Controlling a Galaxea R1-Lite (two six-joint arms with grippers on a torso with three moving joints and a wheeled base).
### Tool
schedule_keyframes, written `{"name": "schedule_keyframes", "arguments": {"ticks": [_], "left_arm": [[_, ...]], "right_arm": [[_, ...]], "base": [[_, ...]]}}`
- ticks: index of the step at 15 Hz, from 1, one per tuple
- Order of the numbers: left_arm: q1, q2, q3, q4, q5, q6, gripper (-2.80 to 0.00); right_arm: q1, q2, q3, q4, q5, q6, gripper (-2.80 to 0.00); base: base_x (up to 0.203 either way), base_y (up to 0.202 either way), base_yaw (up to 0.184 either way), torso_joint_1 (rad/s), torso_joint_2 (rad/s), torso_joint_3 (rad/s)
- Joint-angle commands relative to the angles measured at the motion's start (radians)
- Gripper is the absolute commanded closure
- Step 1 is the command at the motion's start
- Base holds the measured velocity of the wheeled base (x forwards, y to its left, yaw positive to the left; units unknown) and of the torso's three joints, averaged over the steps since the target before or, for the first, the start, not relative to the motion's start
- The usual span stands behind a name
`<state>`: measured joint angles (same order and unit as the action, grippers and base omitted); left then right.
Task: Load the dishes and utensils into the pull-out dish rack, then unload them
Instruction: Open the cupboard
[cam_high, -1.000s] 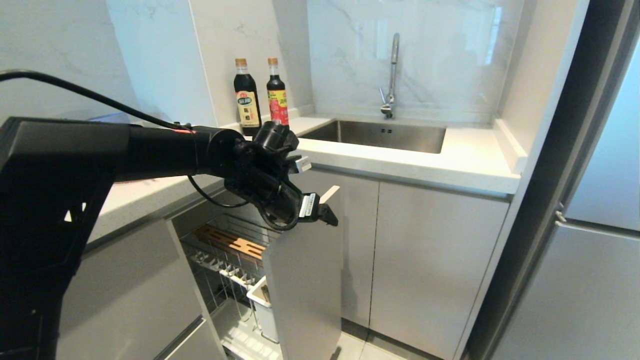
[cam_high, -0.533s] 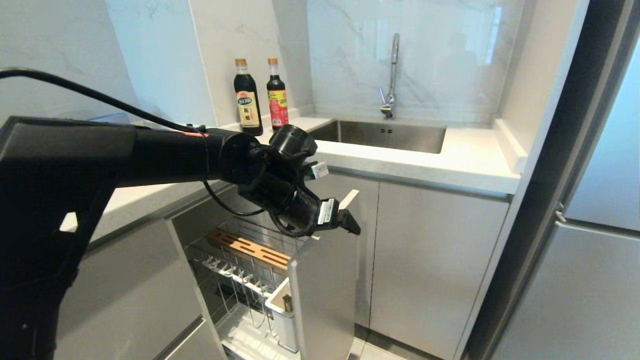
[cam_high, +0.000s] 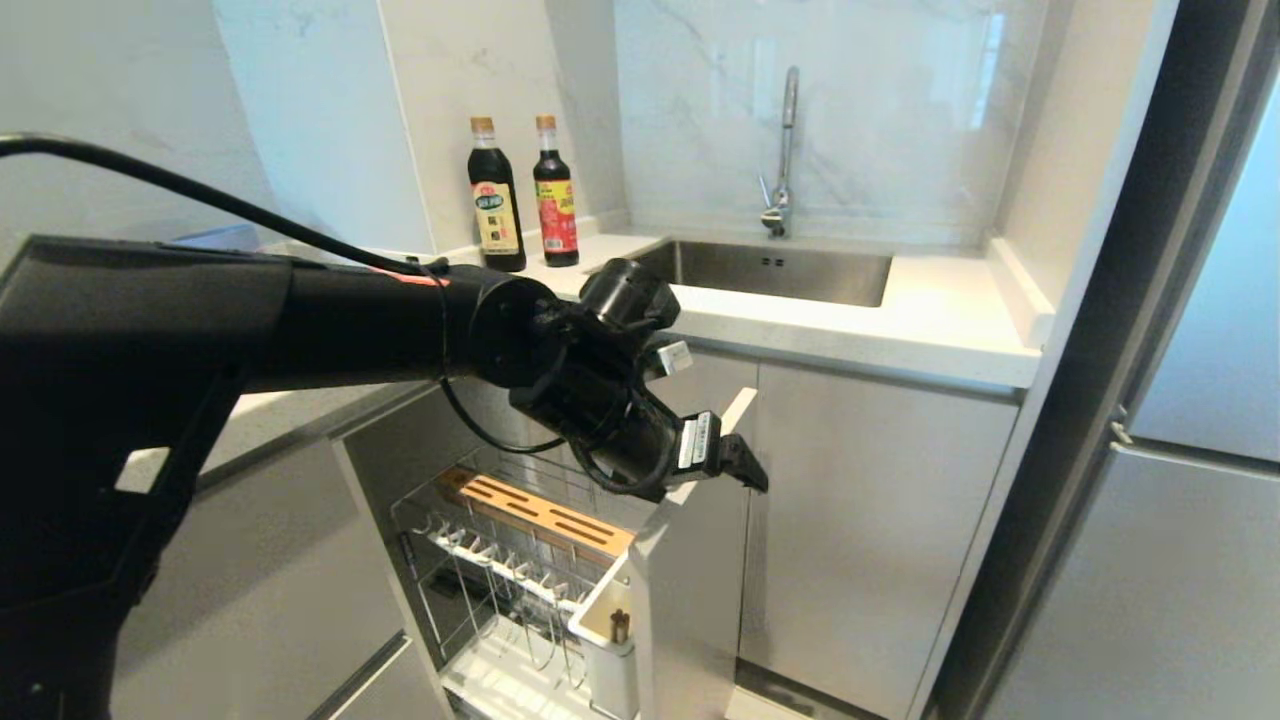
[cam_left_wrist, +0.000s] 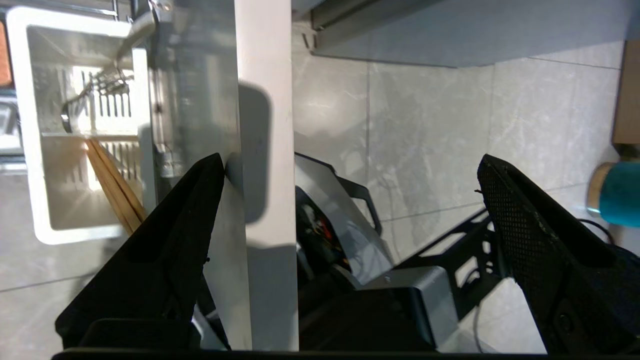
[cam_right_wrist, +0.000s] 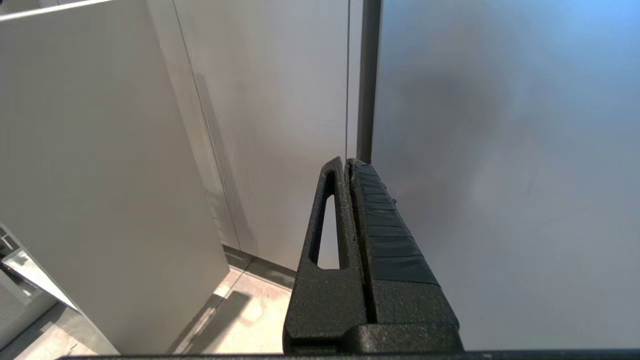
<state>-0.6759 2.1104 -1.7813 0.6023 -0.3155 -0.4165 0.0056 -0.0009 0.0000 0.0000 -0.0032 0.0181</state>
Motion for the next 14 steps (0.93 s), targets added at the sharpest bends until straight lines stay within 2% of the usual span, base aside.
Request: {"name": "schedule_keyframes", "arguments": {"ticks": [1,7,9,11,14], "left_arm": [[-0.017,-0.003,0.000,0.004,-0.002,-0.015,-2.80],[-0.014,-0.009,-0.001,0.004,0.005,-0.015,-2.80],[-0.006,-0.021,-0.003,0.004,0.031,-0.011,-2.80],[0.011,-0.030,-0.009,0.002,0.105,-0.004,-2.80],[0.026,-0.054,-0.010,0.003,0.278,0.056,-2.80]], "right_arm": [[0.001,0.001,0.002,0.000,0.000,0.000,0.00],[0.001,0.001,0.002,0.000,0.000,0.000,0.00],[0.001,0.001,0.002,0.000,0.000,0.000,0.00],[0.001,0.001,0.002,0.000,0.000,0.000,0.00],[0.001,0.001,0.002,0.000,0.000,0.000,0.00]], "base": [[0.000,0.000,0.000,0.000,0.00,0.000],[0.000,0.000,0.000,0.000,0.00,0.000],[0.000,0.000,0.000,0.000,0.00,0.000],[0.000,0.000,0.000,0.000,0.00,0.000],[0.000,0.000,0.000,0.000,0.00,0.000]]}}
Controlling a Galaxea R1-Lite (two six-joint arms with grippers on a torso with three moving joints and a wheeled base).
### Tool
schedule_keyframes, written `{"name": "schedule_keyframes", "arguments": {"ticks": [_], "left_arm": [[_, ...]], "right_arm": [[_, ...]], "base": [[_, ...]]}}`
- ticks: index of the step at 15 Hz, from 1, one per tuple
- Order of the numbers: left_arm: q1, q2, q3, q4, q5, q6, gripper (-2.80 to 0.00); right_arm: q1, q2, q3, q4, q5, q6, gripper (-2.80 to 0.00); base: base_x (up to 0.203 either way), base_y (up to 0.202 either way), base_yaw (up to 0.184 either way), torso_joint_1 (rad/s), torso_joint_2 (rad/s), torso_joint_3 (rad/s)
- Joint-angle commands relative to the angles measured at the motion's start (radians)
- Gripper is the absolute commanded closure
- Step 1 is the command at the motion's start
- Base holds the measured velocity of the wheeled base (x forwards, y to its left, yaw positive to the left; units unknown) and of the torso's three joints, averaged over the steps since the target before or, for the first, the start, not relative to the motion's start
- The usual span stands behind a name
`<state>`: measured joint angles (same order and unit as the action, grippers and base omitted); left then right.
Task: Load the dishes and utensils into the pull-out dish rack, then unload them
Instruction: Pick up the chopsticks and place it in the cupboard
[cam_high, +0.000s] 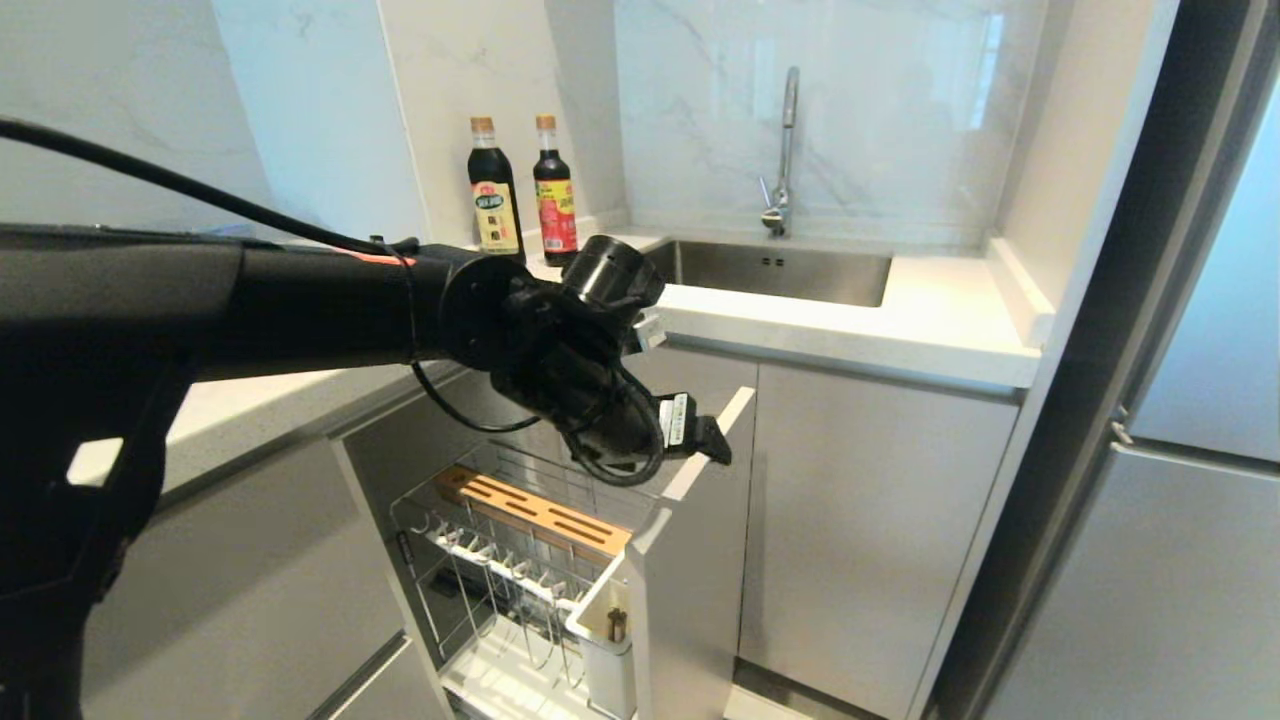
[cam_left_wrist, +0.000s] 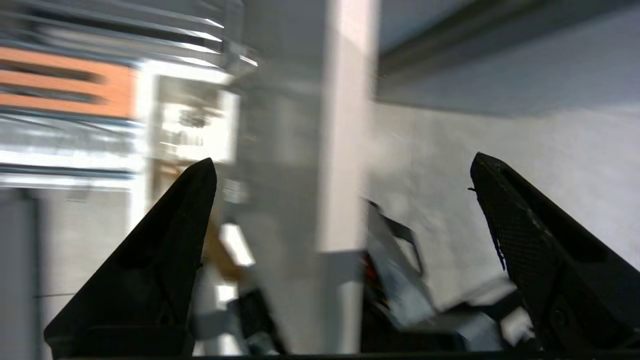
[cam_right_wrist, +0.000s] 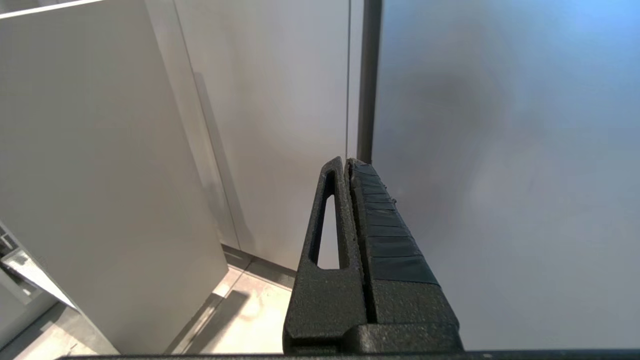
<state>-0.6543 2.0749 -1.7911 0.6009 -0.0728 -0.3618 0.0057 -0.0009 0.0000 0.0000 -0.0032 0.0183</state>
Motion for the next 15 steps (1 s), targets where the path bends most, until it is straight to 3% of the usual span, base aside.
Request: {"name": "schedule_keyframes", "arguments": {"ticks": [1,4,5,9,13,15], "left_arm": [[0.015,-0.042,0.001,0.004,0.056,0.008,-2.80],[0.063,-0.163,0.004,0.002,0.063,0.026,-2.80],[0.086,-0.212,0.010,0.001,0.064,0.047,0.00],[0.164,-0.423,0.037,-0.005,0.066,0.080,0.00],[0.217,-0.698,0.153,-0.002,0.058,0.085,0.00],[0.343,-0.872,0.257,0.006,0.009,0.100,0.00]], "right_arm": [[0.000,0.001,0.002,0.000,0.000,0.000,0.00],[0.000,0.001,0.002,0.000,0.000,0.000,0.00],[0.000,0.001,0.002,0.000,0.000,0.000,0.00],[0.000,0.001,0.002,0.000,0.000,0.000,0.00],[0.000,0.001,0.002,0.000,0.000,0.000,0.00],[0.000,0.001,0.002,0.000,0.000,0.000,0.00]], "base": [[0.000,0.000,0.000,0.000,0.00,0.000],[0.000,0.000,0.000,0.000,0.00,0.000],[0.000,0.000,0.000,0.000,0.00,0.000],[0.000,0.000,0.000,0.000,0.00,0.000],[0.000,0.000,0.000,0.000,0.00,0.000],[0.000,0.000,0.000,0.000,0.00,0.000]]}}
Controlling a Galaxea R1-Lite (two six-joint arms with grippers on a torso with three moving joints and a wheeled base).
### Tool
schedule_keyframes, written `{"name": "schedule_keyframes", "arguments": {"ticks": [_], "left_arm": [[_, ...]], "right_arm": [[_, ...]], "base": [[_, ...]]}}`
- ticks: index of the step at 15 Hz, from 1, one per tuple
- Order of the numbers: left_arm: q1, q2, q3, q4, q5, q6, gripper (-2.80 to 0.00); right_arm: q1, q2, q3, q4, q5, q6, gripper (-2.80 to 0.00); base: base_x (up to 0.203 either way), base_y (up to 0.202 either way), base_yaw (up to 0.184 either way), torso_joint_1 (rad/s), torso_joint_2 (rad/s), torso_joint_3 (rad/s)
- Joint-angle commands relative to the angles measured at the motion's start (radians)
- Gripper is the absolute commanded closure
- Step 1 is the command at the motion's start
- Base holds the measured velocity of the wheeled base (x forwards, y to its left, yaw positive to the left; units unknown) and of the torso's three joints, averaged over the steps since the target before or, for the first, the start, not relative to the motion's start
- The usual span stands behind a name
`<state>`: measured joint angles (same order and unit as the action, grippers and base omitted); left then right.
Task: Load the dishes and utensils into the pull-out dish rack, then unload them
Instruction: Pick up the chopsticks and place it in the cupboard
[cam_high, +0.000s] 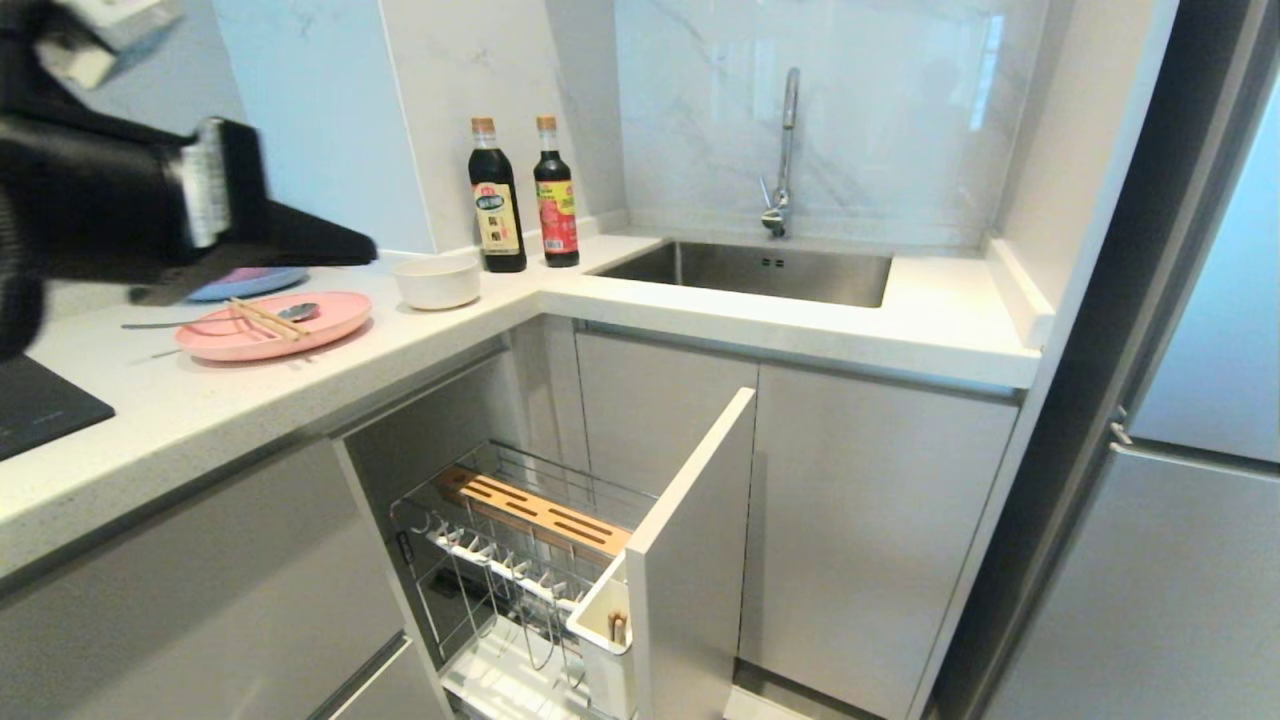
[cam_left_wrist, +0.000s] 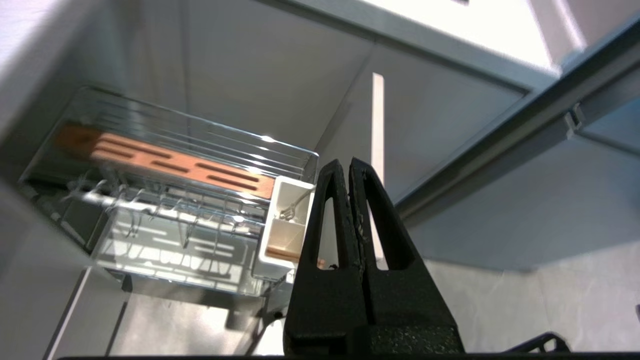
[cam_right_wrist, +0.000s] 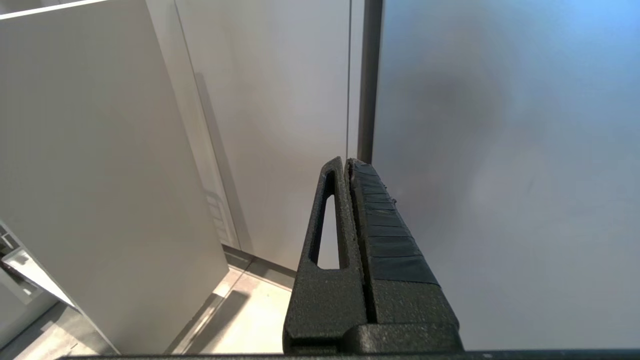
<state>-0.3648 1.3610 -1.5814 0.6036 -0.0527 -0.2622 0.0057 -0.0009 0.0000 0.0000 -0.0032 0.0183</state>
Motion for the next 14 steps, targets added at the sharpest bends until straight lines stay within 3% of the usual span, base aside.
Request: {"name": "schedule_keyframes", "arguments": {"ticks": [1,3,6,11,14], "left_arm": [[0.169,-0.252,0.096,0.008,-0.052,0.028,0.00],[0.315,-0.449,0.201,0.019,-0.078,0.086,0.00],[0.385,-0.752,0.454,-0.028,0.001,0.213,0.00],[0.406,-1.124,1.050,-0.490,0.049,0.419,0.00],[0.380,-1.324,1.285,-0.595,0.053,0.467,0.00]], "right_arm": [[0.000,0.001,0.002,0.000,0.000,0.000,0.00],[0.000,0.001,0.002,0.000,0.000,0.000,0.00],[0.000,0.001,0.002,0.000,0.000,0.000,0.00],[0.000,0.001,0.002,0.000,0.000,0.000,0.00],[0.000,0.001,0.002,0.000,0.000,0.000,0.00]], "base": [[0.000,0.000,0.000,0.000,0.00,0.000],[0.000,0.000,0.000,0.000,0.00,0.000],[0.000,0.000,0.000,0.000,0.00,0.000],[0.000,0.000,0.000,0.000,0.00,0.000],[0.000,0.000,0.000,0.000,0.00,0.000]]}}
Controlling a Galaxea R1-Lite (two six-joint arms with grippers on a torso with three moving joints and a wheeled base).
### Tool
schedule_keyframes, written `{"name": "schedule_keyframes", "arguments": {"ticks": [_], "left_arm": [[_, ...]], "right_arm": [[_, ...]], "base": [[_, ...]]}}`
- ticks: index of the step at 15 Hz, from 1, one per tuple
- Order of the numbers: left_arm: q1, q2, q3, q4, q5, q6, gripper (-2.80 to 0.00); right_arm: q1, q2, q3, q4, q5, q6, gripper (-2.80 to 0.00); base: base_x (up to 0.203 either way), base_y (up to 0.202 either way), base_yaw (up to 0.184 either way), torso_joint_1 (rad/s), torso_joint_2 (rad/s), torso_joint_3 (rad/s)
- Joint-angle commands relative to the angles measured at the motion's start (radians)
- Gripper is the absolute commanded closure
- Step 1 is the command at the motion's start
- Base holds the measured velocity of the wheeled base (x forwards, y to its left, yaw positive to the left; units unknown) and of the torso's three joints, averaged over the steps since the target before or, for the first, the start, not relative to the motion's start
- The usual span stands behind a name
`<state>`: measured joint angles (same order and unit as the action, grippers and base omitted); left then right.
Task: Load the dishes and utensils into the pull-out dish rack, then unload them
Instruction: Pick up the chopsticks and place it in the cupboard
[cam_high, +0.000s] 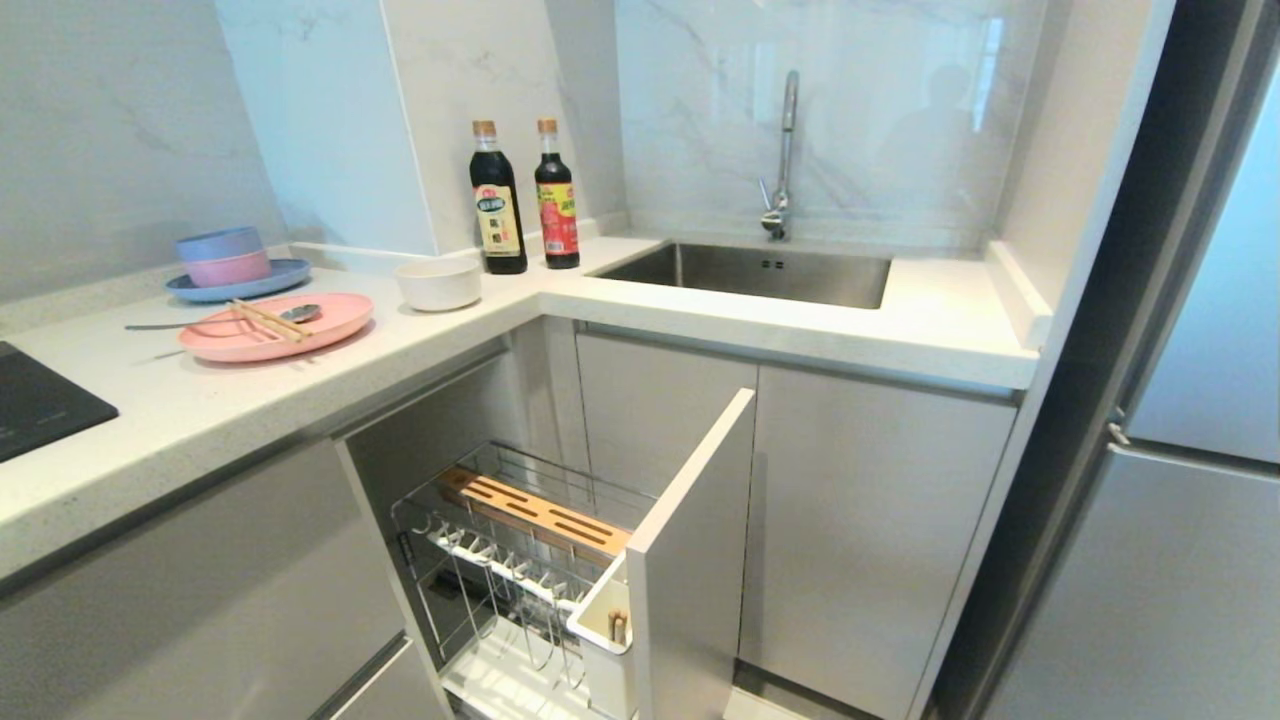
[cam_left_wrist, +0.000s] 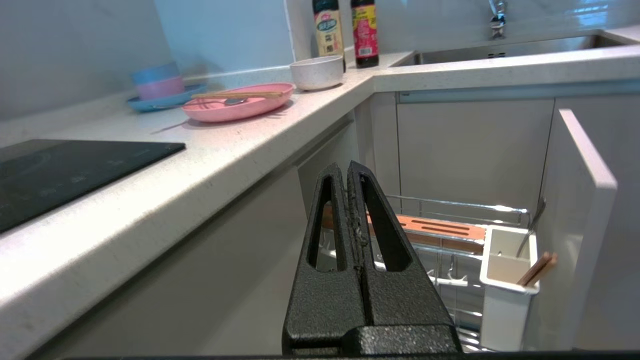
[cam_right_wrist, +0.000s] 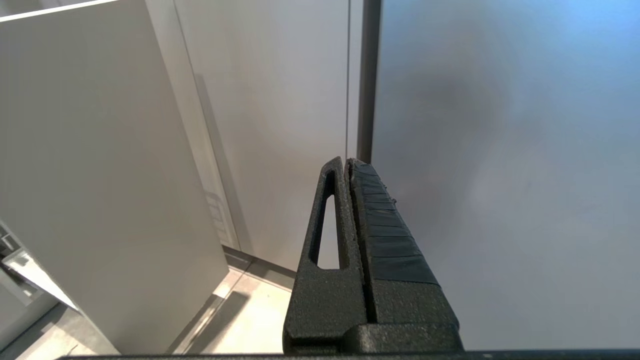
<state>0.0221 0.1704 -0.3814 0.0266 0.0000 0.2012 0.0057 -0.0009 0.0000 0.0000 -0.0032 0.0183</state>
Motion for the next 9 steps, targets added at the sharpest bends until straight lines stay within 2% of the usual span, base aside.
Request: {"name": "schedule_keyframes", "arguments": {"ticks": [1,3,5,7,9], "left_arm": [[-0.010,-0.163,0.163,-0.048,0.005,0.001,0.00],[-0.013,-0.168,0.293,-0.131,0.011,-0.049,0.00],[-0.015,-0.169,0.396,-0.160,0.013,-0.068,0.00],[-0.015,-0.168,0.408,-0.150,0.002,-0.090,0.00],[-0.016,-0.168,0.402,-0.071,-0.043,-0.096,0.00]], "right_arm": [[0.000,0.001,0.002,0.000,0.000,0.000,0.00],[0.000,0.001,0.002,0.000,0.000,0.000,0.00],[0.000,0.001,0.002,0.000,0.000,0.000,0.00],[0.000,0.001,0.002,0.000,0.000,0.000,0.00],[0.000,0.001,0.002,0.000,0.000,0.000,0.00]], "base": [[0.000,0.000,0.000,0.000,0.00,0.000],[0.000,0.000,0.000,0.000,0.00,0.000],[0.000,0.000,0.000,0.000,0.00,0.000],[0.000,0.000,0.000,0.000,0.00,0.000],[0.000,0.000,0.000,0.000,0.00,0.000]]}}
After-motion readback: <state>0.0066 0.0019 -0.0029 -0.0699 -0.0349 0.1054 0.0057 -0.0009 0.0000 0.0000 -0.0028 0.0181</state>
